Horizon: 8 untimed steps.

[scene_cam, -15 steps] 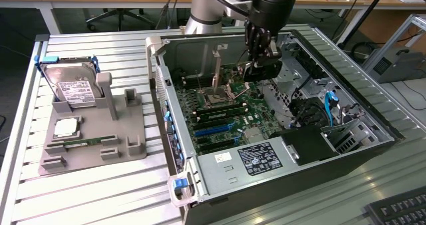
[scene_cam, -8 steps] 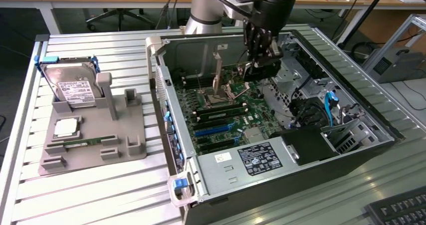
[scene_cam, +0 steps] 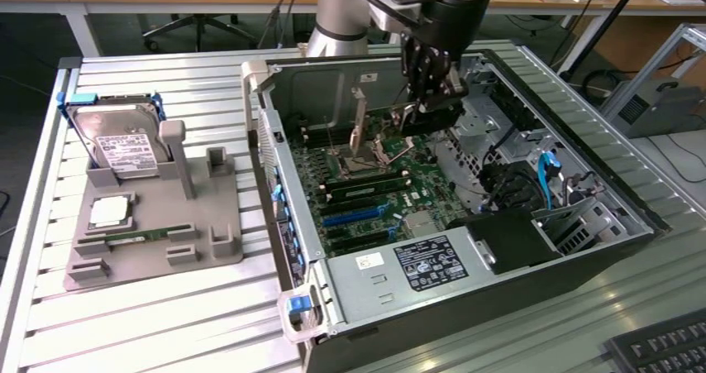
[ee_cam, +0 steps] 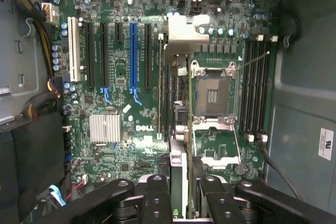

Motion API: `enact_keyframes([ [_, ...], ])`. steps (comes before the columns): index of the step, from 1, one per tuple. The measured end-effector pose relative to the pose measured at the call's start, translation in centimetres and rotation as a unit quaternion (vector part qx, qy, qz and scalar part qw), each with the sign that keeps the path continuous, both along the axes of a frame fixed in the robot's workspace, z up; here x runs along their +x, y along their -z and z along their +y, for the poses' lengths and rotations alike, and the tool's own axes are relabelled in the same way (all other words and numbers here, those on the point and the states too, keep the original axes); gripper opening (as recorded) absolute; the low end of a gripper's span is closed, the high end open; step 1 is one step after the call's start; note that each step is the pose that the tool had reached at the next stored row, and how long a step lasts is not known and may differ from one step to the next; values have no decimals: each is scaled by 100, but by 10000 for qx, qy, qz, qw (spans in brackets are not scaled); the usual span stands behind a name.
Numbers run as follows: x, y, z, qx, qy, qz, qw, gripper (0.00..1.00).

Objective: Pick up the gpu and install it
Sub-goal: 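Insert the gpu into the slot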

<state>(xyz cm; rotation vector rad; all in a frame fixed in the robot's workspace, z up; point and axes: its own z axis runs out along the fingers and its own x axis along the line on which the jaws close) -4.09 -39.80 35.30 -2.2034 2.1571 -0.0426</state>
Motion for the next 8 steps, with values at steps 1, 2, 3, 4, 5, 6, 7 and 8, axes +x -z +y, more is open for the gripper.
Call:
enact_keyframes([
  [1, 0, 2, 0, 0, 0, 63, 10000, 27],
  [2, 0, 5, -1, 1, 0, 114, 9999, 27],
  [3, 0, 7, -1, 2, 0, 168, 9999, 27],
  [4, 0, 11, -1, 2, 0, 228, 9997, 27],
  [5, 0, 15, -1, 2, 1, 275, 9996, 27],
  [6, 0, 18, -1, 2, 0, 312, 9995, 27],
  [7, 0, 19, -1, 1, 0, 329, 9995, 27],
  [8, -2, 19, -2, 1, 1, 329, 9995, 27],
])
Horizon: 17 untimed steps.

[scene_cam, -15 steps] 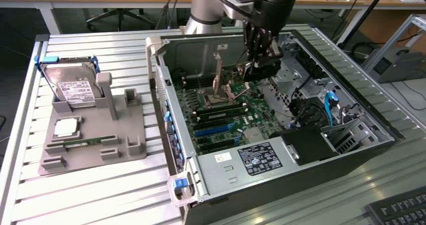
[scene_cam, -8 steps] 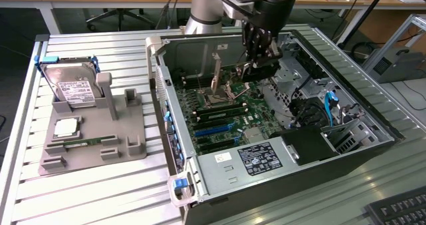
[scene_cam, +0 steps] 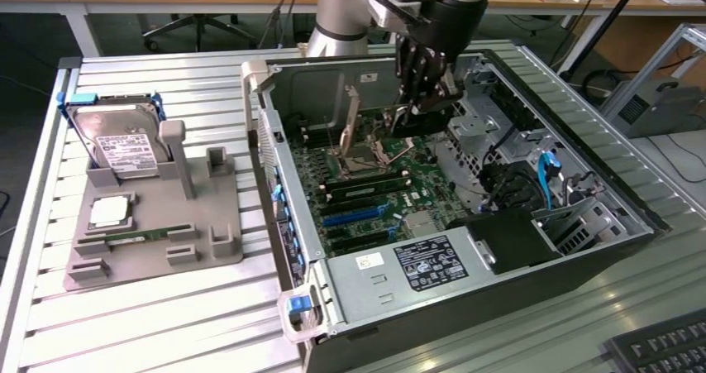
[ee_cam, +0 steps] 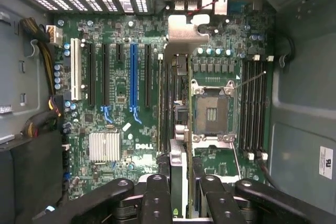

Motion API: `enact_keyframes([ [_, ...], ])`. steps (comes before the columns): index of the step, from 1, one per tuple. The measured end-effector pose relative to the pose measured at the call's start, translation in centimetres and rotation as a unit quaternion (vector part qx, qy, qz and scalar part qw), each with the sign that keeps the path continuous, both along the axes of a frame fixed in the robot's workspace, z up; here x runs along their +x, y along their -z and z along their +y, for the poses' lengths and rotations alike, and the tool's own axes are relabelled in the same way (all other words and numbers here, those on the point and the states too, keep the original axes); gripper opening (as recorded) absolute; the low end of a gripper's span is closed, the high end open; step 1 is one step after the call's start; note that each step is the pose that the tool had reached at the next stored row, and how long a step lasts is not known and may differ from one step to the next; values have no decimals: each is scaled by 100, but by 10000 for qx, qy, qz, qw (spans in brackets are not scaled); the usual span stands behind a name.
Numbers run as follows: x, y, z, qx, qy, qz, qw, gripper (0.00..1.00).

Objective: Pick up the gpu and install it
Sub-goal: 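Insert the gpu into the slot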

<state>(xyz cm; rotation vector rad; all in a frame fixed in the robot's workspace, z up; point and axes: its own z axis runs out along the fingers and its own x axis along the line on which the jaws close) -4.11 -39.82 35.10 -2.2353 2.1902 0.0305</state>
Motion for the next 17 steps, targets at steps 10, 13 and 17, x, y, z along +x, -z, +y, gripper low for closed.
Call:
enact_keyframes([
  [10, -23, 13, -130, -7, -1, 0, 10000, 27],
  [13, -28, 26, -171, -9, 0, 0, 10000, 27],
  [17, -36, 34, -192, -13, 0, 0, 10000, 27],
])
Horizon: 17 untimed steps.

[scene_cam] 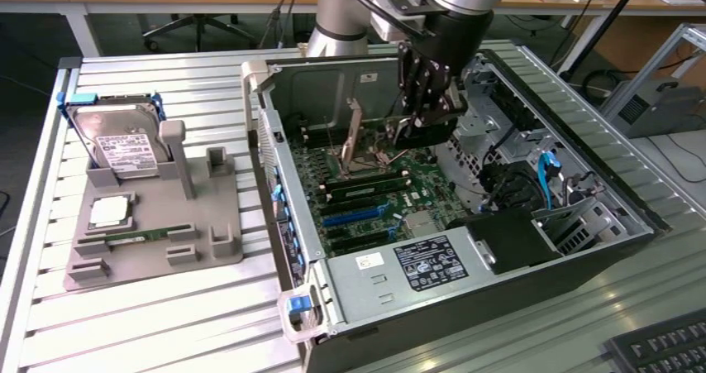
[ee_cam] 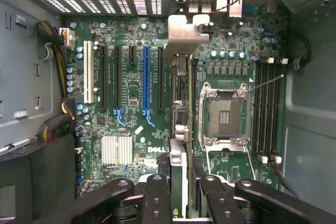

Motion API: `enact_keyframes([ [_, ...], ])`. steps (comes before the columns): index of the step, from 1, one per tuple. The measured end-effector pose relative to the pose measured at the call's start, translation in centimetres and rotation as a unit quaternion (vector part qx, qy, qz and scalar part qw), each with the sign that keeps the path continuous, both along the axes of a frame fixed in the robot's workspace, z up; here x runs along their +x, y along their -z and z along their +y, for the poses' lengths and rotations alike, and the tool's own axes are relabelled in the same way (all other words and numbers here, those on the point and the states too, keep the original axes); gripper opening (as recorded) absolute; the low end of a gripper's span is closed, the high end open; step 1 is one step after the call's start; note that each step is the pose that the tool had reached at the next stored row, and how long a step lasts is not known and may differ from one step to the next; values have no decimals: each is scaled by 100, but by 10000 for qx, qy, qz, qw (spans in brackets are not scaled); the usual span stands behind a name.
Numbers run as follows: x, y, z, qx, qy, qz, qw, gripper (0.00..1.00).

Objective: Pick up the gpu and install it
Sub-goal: 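Insert the gpu into the slot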

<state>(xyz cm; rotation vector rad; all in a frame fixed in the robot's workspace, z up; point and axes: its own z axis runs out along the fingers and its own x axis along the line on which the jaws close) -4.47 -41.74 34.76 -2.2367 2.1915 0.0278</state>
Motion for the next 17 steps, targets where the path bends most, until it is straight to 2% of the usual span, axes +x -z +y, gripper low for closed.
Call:
enact_keyframes([
  [8, -27, 25, -52, -3, 0, 0, 10000, 27],
  [17, -42, 48, -87, -2, 0, 0, 10000, 27],
])
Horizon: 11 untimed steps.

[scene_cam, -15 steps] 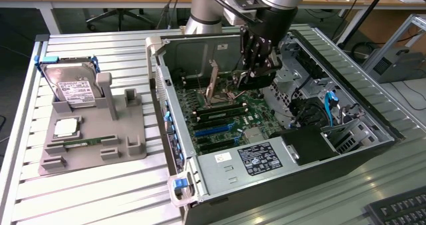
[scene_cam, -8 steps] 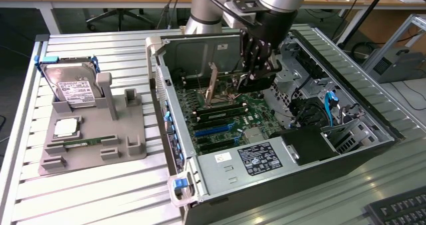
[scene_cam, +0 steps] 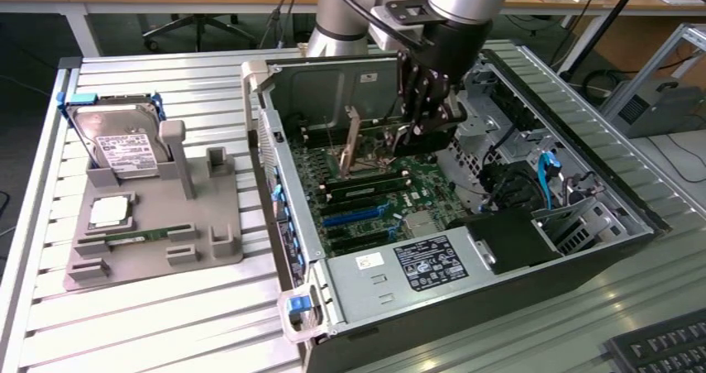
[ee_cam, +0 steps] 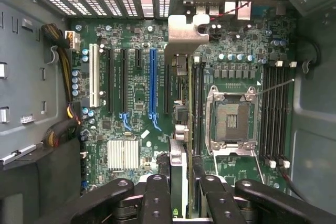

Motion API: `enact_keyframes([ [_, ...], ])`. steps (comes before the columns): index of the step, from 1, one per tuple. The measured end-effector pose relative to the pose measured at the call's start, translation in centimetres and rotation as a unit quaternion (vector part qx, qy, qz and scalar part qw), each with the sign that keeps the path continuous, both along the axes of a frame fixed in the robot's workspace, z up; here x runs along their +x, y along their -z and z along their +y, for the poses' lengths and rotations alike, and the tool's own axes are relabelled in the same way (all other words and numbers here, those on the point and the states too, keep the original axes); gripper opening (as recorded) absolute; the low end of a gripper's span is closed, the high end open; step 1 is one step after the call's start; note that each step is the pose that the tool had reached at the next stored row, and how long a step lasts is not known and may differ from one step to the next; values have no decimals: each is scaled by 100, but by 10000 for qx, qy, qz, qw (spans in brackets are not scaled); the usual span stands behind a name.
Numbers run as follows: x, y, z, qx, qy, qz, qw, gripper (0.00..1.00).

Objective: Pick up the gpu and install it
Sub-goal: 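Insert the gpu into the slot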

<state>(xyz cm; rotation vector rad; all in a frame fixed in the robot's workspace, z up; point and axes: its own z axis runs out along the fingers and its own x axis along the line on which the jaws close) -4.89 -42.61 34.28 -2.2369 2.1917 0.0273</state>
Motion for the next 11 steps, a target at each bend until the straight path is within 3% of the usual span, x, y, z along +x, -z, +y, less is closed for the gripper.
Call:
enact_keyframes([
  [11, -6, 23, -27, 0, 0, 0, 10000, 27],
])
